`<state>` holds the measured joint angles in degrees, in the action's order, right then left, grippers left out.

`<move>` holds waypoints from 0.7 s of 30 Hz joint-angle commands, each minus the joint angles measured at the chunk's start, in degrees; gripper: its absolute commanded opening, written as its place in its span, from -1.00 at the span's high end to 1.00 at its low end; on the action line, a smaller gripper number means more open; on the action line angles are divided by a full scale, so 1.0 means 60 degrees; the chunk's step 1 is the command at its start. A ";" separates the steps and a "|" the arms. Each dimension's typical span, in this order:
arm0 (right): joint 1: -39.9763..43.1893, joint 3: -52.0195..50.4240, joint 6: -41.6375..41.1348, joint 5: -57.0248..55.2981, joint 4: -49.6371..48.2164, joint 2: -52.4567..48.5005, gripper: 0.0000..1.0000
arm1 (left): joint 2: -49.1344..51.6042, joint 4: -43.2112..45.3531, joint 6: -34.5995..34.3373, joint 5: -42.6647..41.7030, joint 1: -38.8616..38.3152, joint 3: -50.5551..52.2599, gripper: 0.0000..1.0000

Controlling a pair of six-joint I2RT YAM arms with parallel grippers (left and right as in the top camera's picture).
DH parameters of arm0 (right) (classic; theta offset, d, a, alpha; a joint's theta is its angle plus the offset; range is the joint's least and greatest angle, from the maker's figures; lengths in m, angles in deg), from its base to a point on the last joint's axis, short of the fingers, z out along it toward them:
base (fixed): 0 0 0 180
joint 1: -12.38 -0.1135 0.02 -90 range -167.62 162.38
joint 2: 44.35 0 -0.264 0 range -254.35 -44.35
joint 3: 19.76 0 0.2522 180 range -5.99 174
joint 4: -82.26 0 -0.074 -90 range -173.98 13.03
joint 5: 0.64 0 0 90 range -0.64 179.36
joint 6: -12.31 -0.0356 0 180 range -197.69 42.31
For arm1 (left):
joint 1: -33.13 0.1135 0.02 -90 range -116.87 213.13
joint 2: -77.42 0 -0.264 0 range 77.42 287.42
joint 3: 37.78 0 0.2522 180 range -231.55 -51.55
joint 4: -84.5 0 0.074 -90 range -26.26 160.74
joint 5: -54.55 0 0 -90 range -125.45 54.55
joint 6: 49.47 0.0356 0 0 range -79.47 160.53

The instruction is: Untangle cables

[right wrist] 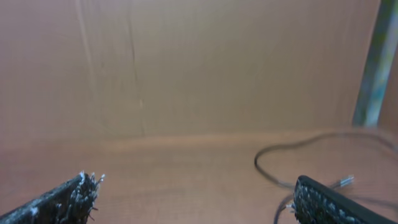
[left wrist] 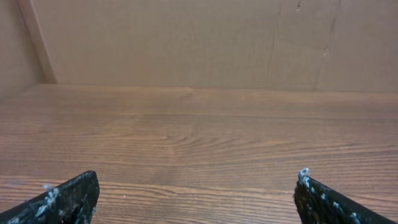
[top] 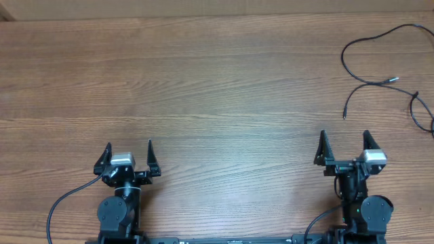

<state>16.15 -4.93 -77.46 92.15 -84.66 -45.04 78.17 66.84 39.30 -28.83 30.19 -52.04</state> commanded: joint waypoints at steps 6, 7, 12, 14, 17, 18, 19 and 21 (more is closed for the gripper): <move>0.0062 -0.0102 0.0044 0.0226 0.0882 0.0091 -1.00 | -0.0087 0.0004 0.0175 -0.0040 0.0051 0.0036 -0.99; 0.0062 -0.0102 0.0044 0.0219 0.0885 0.0091 -1.00 | -0.0087 0.0004 0.0175 -0.0040 0.0051 0.0036 -0.99; 0.0062 -0.0102 0.0018 0.0204 0.0885 0.0091 -1.00 | -0.0087 0.0004 0.0175 -0.0040 0.0051 0.0036 -0.99; 0.0062 -0.0102 0.0007 0.0197 0.0878 0.0091 -0.99 | -0.0087 0.0004 0.0175 -0.0040 0.0051 0.0036 -0.99; 0.0062 -0.0102 0.0007 0.0197 0.0867 0.0091 -0.99 | -0.0087 0.0004 0.0175 -0.0040 0.0051 0.0036 -0.99; 0.0062 -0.0102 0.0007 0.0197 0.0867 0.0091 -0.99 | -0.0087 0.0004 0.0175 -0.0040 0.0051 0.0036 -1.00; 0.0062 -0.0102 0.0007 0.0197 0.0863 0.0091 -1.00 | -0.0087 0.0004 0.0175 -0.0040 0.0051 0.0036 -0.99; 0.0062 -0.0102 0.0007 0.0200 0.0863 0.0091 -1.00 | -0.0087 0.0004 0.0175 -0.0040 0.0051 0.0036 -0.99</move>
<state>16.15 -4.93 -77.46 93.04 -79.24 -44.99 78.17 66.86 39.30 -28.83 30.19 -52.04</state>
